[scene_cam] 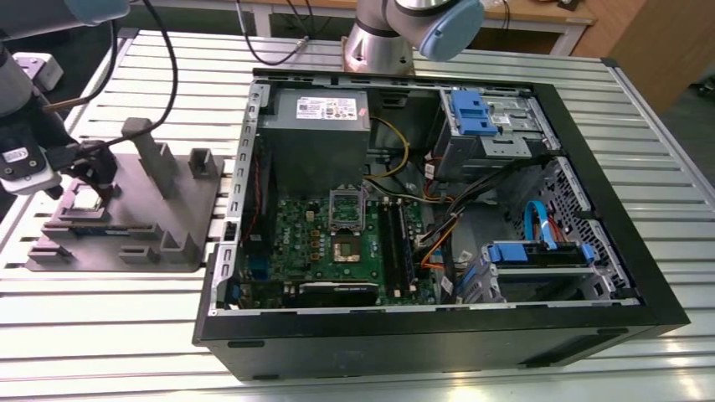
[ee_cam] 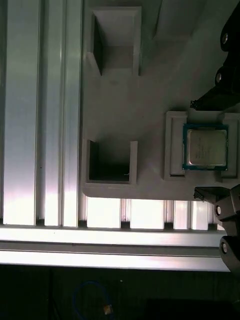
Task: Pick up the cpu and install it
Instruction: 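Pick up the cpu and move it towards the insertion slot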
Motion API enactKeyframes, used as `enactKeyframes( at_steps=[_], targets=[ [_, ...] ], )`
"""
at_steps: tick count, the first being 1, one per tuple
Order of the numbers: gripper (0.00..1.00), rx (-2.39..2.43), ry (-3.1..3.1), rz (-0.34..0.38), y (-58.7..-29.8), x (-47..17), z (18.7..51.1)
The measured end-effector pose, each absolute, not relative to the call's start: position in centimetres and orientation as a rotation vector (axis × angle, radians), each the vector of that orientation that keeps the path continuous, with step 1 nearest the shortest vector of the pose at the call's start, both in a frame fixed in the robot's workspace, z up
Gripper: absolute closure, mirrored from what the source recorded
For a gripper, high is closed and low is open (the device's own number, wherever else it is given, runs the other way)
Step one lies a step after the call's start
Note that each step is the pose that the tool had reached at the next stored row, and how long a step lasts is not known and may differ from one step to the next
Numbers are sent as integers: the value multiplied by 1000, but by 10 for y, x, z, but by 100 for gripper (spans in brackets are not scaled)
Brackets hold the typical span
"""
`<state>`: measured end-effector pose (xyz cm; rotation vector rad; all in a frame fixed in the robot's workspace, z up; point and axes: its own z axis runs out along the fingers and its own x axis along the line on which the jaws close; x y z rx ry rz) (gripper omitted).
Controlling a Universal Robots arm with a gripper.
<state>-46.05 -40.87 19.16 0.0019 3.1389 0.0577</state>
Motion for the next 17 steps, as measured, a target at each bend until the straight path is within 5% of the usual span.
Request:
enactKeyframes(
  at_steps=[17],
  targets=[
    [29, 4, 3139, 57, -408, -461, 181]
  ],
)
